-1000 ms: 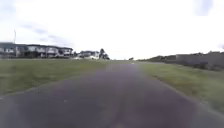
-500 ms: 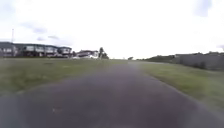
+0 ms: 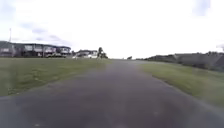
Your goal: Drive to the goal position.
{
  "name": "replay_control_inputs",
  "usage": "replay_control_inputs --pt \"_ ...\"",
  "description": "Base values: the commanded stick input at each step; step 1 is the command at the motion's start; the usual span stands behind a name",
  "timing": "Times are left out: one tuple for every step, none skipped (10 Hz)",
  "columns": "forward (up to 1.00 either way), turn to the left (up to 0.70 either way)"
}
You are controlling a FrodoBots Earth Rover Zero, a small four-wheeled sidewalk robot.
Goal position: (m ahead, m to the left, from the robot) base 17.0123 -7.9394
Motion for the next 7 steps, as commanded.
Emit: replay_control_inputs --pt "0.70 0.00" --pt "0.70 0.00" --pt "0.70 0.00" --pt "0.70 0.00" --pt "0.70 0.01" --pt "0.70 0.02" --pt "0.70 0.00"
